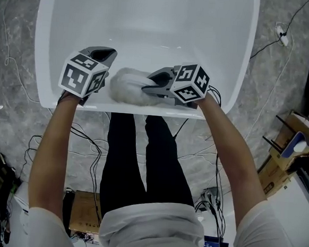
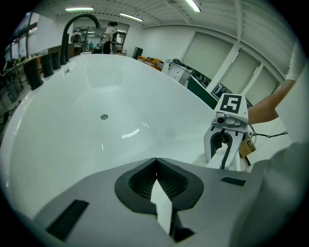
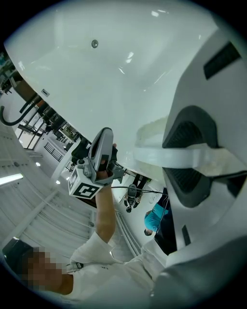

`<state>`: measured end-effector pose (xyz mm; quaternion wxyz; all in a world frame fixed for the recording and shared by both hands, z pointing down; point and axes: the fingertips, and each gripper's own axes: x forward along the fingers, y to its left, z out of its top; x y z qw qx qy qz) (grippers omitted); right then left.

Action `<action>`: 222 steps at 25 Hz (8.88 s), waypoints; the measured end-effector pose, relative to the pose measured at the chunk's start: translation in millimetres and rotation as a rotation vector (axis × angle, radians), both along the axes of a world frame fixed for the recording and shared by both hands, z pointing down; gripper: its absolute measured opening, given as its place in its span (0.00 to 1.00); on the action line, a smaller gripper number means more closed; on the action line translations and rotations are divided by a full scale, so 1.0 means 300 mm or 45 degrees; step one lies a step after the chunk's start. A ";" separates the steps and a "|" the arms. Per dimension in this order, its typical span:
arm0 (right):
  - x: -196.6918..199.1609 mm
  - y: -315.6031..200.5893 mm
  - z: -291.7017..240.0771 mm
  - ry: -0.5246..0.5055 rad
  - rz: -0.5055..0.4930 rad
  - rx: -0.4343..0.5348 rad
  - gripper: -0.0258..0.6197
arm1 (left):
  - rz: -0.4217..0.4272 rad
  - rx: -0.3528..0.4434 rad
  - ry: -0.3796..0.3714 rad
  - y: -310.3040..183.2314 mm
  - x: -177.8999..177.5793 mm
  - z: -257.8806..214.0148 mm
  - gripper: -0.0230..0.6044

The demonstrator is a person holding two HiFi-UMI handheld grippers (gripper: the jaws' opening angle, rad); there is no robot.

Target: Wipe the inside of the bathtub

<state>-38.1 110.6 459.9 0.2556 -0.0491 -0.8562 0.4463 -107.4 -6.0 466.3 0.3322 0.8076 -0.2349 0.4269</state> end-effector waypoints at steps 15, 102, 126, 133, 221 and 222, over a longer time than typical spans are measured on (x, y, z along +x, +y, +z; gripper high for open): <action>0.034 -0.046 0.171 0.067 -0.001 0.001 0.19 | 0.024 -0.035 -0.010 0.010 0.025 0.139 0.06; 0.519 -0.308 1.021 0.720 -0.420 0.274 0.19 | 0.401 -0.021 0.159 -0.010 0.397 0.572 0.06; 0.566 -0.243 0.822 0.708 -0.599 0.248 0.19 | 0.409 -0.051 0.163 0.015 0.430 0.422 0.06; 0.513 -0.203 0.698 0.647 -0.586 0.254 0.19 | 0.402 -0.066 0.160 0.057 0.402 0.356 0.06; 0.781 0.078 0.240 0.695 -1.309 0.120 0.19 | 0.334 -0.034 0.184 0.180 0.630 0.177 0.06; 0.781 0.074 0.256 0.703 -1.305 0.114 0.19 | 0.334 -0.034 0.183 0.180 0.631 0.182 0.06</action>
